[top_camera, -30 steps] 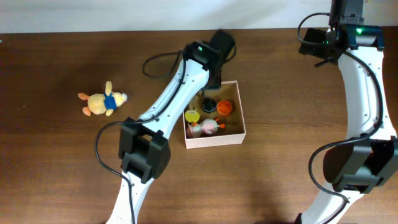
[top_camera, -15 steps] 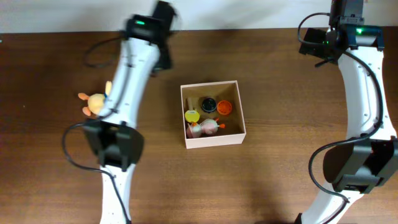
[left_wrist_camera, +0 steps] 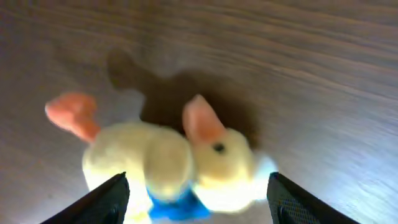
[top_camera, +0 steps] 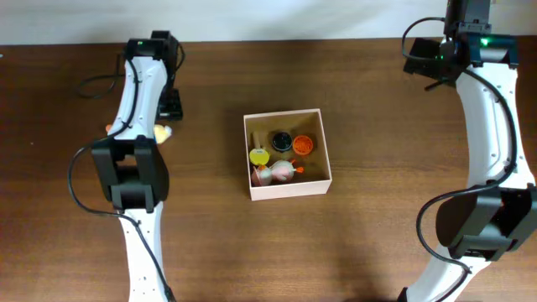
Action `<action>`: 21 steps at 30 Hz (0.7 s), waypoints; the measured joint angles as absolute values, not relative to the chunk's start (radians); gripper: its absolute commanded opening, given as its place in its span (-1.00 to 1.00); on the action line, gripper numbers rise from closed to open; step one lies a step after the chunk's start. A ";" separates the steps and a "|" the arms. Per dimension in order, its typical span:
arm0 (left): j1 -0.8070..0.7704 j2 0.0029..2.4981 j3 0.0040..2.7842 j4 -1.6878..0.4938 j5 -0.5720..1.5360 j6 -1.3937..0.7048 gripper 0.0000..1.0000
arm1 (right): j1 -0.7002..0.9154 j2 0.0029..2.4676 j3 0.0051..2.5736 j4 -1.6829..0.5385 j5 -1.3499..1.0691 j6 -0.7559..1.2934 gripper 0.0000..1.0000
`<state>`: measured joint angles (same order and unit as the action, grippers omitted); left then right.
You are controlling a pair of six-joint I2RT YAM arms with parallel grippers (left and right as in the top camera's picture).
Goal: Pack container
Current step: 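Move the left gripper over the yellow plush bunny, then grasp the plush bunny with the left gripper and lift it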
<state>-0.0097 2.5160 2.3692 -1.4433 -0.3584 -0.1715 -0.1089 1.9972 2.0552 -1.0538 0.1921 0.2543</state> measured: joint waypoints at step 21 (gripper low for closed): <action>0.041 2.564 2.368 -1.324 -0.269 -0.132 -0.69 | -0.109 1.997 2.055 -1.054 0.192 0.254 0.98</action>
<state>0.0406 2.5641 2.3680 -1.3235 -0.2691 -0.1318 -0.1089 1.9972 2.0552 -1.0538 0.1921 0.2539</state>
